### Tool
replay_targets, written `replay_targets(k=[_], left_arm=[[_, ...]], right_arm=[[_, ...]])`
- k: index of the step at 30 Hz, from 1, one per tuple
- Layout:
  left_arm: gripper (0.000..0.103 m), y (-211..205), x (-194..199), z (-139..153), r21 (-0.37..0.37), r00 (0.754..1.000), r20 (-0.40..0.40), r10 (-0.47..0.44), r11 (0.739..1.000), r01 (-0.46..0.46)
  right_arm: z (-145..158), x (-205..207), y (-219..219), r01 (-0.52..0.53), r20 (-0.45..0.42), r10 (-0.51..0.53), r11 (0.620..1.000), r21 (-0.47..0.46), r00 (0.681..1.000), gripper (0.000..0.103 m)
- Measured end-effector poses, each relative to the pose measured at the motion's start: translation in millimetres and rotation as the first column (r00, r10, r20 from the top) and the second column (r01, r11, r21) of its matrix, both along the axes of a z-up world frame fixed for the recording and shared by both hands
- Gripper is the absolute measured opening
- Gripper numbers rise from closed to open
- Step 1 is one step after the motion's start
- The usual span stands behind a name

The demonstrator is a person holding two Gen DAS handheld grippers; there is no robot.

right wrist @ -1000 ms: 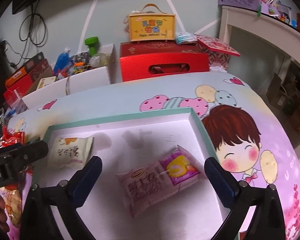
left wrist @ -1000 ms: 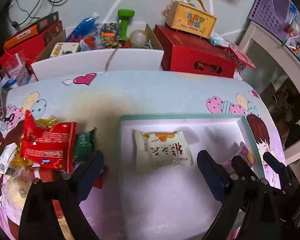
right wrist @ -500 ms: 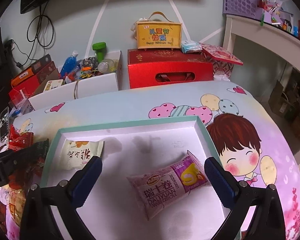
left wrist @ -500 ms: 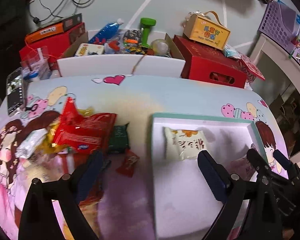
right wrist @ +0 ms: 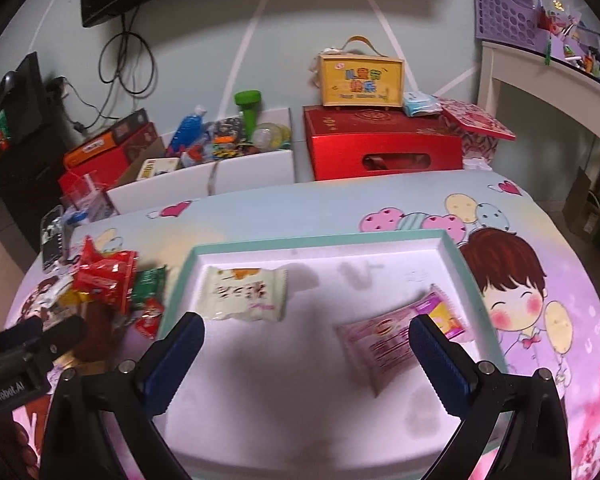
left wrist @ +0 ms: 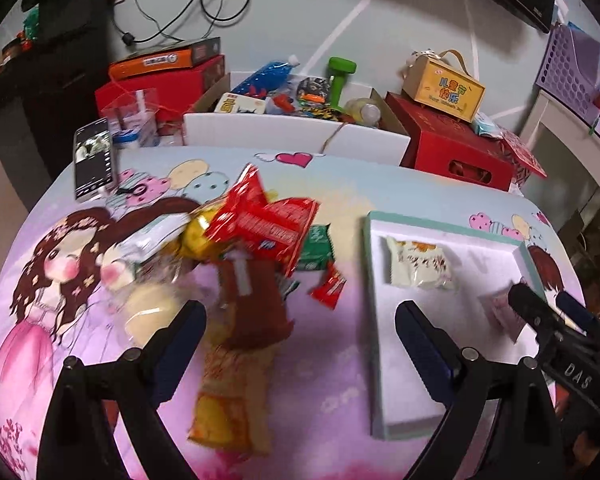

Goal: Organize snacks
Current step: 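Open both grippers and withdraw them from the tray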

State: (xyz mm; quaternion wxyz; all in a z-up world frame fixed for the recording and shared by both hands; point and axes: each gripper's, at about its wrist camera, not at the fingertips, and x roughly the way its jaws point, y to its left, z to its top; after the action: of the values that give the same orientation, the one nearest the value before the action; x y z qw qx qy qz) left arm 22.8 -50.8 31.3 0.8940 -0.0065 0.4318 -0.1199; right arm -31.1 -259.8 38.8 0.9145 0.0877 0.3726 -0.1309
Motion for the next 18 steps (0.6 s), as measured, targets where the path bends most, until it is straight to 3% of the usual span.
replay_targets(k=[6, 13, 18], left_arm=[[0.096, 19, -17, -6, 0.050, 0.999, -0.024, 0.034, 0.998, -0.033], [0.096, 36, -34, -7, -0.001, 0.998, -0.045, 0.042, 0.999, -0.042], [0.096, 40, -44, -12, 0.023, 0.997, -0.061, 0.056, 0.998, -0.055]], right_arm=[[2, -9, 16, -0.020, -0.005, 0.020, 1.000, -0.010, 1.000, 0.103], [6, -21, 31, -0.042, -0.003, 0.042, 0.999, -0.022, 0.999, 0.103], [8, -30, 45, -0.070, 0.004, 0.070, 0.997, -0.018, 0.998, 0.103]])
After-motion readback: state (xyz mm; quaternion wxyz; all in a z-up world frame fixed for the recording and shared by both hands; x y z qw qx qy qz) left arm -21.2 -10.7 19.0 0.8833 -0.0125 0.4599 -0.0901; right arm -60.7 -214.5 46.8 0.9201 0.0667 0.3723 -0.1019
